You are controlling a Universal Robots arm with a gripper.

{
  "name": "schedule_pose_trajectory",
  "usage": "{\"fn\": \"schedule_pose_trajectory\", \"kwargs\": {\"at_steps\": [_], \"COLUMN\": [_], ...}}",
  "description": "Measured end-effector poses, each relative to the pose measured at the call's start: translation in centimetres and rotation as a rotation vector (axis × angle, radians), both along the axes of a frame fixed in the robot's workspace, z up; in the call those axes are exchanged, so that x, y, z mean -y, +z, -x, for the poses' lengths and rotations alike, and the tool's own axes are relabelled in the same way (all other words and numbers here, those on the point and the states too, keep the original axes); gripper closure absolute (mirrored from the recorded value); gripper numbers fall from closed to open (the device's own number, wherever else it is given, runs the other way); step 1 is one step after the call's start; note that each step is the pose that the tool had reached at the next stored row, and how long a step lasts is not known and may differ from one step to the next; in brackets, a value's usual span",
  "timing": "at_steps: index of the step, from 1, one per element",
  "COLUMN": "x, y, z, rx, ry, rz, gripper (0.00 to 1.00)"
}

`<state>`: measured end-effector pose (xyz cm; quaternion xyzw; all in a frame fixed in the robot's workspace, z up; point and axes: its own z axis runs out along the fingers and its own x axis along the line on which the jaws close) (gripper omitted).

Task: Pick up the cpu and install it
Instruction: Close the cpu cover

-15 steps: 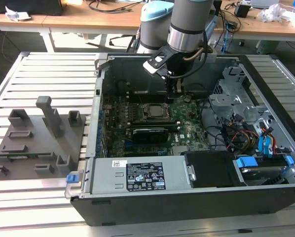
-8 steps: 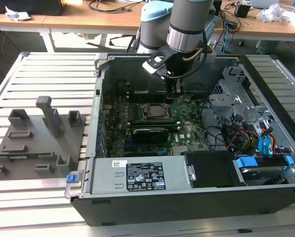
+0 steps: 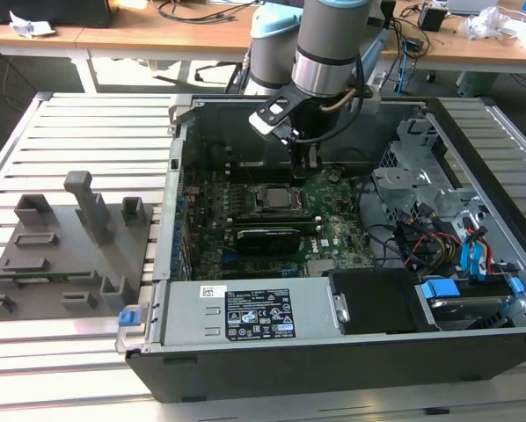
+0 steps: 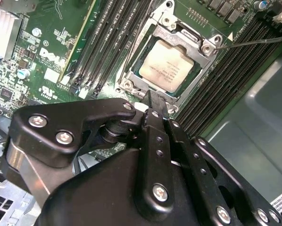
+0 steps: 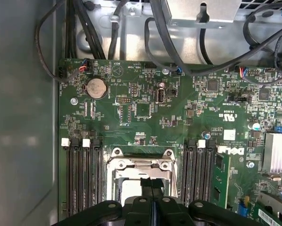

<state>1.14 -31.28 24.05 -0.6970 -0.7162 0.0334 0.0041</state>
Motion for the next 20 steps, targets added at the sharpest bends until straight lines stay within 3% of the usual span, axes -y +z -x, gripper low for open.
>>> {"fn": "schedule_pose_trajectory", "kwargs": {"at_steps": [4, 7, 14, 20], "x": [0.00, 0.00, 0.00, 0.00], "y": [-0.84, -1.08, -1.21, -1.52], "z": [0.39, 1.09, 3.32, 4.31], "rx": [-0.0001, 0.0000, 0.0001, 0.0000], "ry": [0.000, 0.000, 0.000, 0.000], "rz": [0.0001, 0.0001, 0.0000, -0.0001], "gripper": [0.89, 0.89, 0.89, 0.89]}}
